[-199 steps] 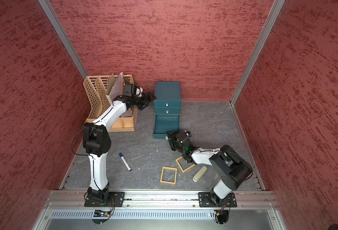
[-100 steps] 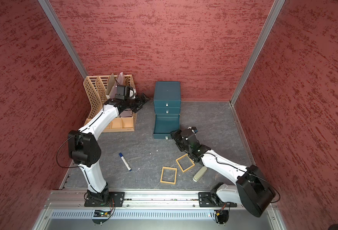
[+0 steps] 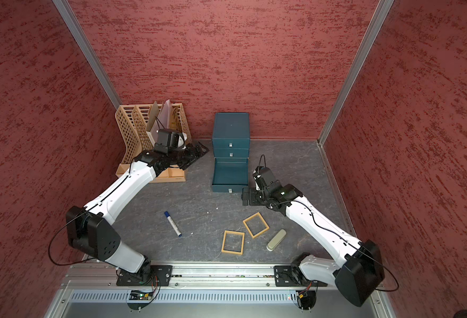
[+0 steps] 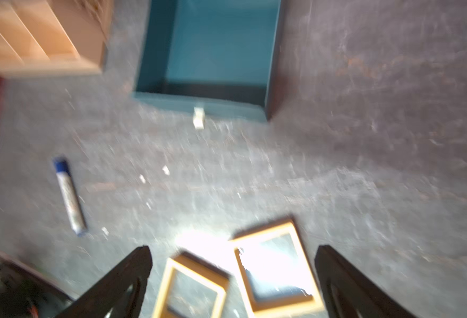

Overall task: Place the brooch boxes into the drawer by color
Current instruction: Pick up the brooch box from the center of the board.

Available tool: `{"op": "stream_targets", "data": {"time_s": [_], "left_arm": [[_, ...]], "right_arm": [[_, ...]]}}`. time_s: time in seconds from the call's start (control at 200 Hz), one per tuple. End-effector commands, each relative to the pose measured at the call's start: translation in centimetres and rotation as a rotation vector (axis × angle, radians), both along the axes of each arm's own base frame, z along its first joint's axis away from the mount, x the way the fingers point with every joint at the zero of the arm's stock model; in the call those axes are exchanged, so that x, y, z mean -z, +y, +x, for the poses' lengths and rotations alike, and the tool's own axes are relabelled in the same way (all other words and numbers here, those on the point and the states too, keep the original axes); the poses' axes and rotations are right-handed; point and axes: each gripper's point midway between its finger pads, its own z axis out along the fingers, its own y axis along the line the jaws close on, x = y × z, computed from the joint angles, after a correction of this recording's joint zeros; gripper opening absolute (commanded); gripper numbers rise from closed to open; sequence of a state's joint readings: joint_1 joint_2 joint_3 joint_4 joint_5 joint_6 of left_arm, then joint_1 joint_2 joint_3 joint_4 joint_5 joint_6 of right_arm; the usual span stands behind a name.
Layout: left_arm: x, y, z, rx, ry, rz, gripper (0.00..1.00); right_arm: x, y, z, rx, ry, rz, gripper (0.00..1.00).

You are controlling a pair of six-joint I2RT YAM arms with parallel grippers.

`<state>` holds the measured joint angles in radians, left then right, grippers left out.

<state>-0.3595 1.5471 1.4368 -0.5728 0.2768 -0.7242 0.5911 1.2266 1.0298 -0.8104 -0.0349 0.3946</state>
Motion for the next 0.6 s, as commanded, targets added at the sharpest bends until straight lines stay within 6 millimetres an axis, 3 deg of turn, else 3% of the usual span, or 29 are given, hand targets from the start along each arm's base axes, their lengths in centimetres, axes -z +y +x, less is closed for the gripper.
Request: {"op": "stream_targets", "data": {"time_s": [0.0, 0.115, 0.416, 0.596], "left_arm": [[0.9, 0.0, -1.5, 0.017, 0.02, 0.043, 0.93], [1.3, -0.4, -2.9, 0.032, 0.026, 0.042, 0.93], [1.3, -0.8, -3.7, 0.037, 0.032, 0.019, 0.93], [1.7, -2.5, -4.8, 0.085, 0.048, 0.021, 0.92]], "right_arm": [[1.1, -1.6, -2.9, -0.161, 0.098, -0.139, 0.99], [1.6, -0.2, -3.4, -0.231, 0.168, -0.119, 0.99], [5.0, -1.5, -3.0, -0.14, 0.275, -0.221, 0.99], [6.5, -2.3, -2.7, -0.069, 0.28, -0.248, 0.99]]}}
